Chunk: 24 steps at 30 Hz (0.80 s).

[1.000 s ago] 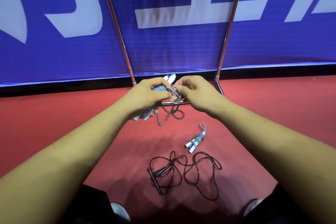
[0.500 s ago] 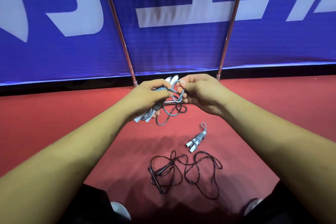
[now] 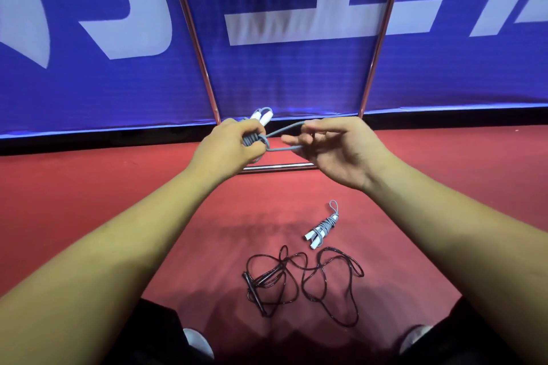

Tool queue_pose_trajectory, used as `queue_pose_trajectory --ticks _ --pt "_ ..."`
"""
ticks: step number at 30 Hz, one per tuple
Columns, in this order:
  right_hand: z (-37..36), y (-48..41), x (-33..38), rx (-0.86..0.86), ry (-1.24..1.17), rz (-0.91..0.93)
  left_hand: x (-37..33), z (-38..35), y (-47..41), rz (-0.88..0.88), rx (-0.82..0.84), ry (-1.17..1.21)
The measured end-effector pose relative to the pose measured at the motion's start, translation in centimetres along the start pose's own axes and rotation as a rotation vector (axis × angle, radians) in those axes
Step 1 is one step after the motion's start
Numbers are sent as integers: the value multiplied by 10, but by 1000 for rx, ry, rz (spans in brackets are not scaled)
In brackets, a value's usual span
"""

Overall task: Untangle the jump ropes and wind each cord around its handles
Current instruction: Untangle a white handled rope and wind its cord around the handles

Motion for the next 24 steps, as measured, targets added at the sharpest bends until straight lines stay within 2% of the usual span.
queue_pose_trajectory --ticks 3,8,10,12,14,16,19,21,24 --pt "1 0 2 8 -176 12 6 -2 0 65 34 249" --pt "-7 4 -9 171 -62 -220 25 -1 3 186 -31 637" --pt "-13 4 -6 202 -108 -174 31 -3 3 212 -41 786" --pt "-13 2 4 177 -266 -80 32 -7 3 221 -30 921" --pt "-16 2 6 215 -246 -123 30 -6 2 197 -23 982" --pt "-11 4 -2 241 127 -244 31 0 2 189 -44 953" --pt "9 9 -14 174 855 -388 30 11 5 147 -60 733" --pt "18 9 -11 98 1125 -406 25 12 7 113 -49 628" --pt "32 7 -4 17 1387 -428 15 8 7 85 -47 520"
Point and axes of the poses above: each hand's wrist, its own y-axis away from the middle knuckle, its own z-axis out of the back of the hand, x = y × z, the point moved 9 cm from there along -y, towards the middle knuckle, and after that the axes turned 7 degrees about x, right-handed, at the moved point
